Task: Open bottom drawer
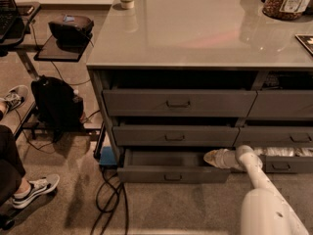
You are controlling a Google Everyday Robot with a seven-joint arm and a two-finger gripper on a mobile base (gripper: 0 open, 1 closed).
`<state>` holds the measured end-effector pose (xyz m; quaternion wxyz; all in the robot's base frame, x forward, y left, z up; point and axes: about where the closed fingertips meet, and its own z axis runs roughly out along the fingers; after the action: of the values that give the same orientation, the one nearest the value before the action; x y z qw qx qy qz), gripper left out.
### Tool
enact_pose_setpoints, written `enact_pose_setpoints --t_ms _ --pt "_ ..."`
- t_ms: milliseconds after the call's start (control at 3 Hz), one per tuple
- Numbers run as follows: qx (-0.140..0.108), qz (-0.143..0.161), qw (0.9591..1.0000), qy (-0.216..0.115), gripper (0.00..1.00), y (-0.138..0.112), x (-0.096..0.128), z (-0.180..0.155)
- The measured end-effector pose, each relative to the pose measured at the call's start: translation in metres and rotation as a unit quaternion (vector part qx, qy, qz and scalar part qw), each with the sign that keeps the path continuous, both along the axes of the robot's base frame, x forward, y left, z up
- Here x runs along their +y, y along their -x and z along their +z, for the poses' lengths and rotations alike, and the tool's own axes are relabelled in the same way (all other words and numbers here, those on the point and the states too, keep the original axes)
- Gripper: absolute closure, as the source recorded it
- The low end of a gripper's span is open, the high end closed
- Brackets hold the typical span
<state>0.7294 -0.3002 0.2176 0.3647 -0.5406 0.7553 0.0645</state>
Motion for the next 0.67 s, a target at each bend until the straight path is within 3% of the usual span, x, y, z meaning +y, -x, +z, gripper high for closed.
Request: enact_pose_setpoints --t_ms 667 --pt "0.032 0.015 0.9989 0.030 1.00 -0.008 0.006 -0.028"
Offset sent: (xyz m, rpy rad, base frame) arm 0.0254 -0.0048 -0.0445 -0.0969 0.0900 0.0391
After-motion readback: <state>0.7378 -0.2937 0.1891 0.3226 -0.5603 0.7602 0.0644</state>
